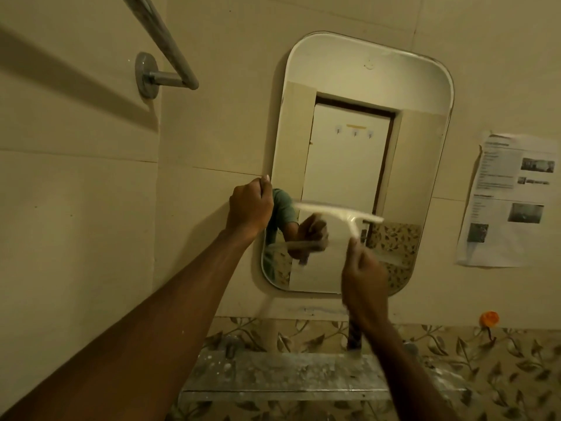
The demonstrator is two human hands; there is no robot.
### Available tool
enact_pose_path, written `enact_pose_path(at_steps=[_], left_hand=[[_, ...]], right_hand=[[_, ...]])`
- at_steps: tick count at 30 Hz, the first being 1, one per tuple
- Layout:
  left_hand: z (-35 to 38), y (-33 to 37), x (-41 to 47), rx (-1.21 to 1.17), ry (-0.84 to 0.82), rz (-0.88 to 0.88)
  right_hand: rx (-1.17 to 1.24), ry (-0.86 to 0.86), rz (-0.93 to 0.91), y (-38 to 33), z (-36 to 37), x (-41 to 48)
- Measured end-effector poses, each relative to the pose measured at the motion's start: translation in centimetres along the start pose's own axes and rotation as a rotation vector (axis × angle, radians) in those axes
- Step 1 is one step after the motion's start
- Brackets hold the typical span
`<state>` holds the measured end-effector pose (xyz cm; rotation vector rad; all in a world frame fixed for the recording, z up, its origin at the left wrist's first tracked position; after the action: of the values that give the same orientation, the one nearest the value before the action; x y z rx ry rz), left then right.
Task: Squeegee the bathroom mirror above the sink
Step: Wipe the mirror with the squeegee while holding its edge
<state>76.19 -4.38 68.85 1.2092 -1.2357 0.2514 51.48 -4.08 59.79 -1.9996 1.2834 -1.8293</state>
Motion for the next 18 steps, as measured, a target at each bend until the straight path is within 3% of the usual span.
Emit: enact_pose_path(at_steps=[4, 7, 13, 15, 18], left_hand=[[0.0, -0.2, -0.4, 0.004, 0.039, -0.002], [0.1, -0.4, -0.7, -0.007, 0.056, -0.002], [0.2, -0.1, -1.1, -0.025, 0.065, -0.016], [0.2, -0.2, -1.2, -0.031, 0.05, -0.041], [0.4, -0.8, -1.7, -0.03, 0.055, -0.099]], right_hand=[[-0.053, 0.099, -0.022, -0.3, -3.3, 6.8], [-0.103, 0.082, -0.035, 1.7, -2.3, 4.6], [-0.055, -0.094, 0.108, 7.6, 0.0, -4.1], [-0.054, -0.111, 0.081, 6.8, -1.1, -3.1], [-0.054, 0.007, 0.018, 5.2, -5.0, 2.3]])
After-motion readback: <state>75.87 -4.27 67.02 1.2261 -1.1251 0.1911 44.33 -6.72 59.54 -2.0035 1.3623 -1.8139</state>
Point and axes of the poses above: each hand's wrist, its own x-axis towards the middle knuckle, its own z-axis out of the palm, y = z × x, the point moved 10 cm from there along x, towards the middle knuckle, and after that the axes turned 5 degrees about -x, right-handed, at the moved point
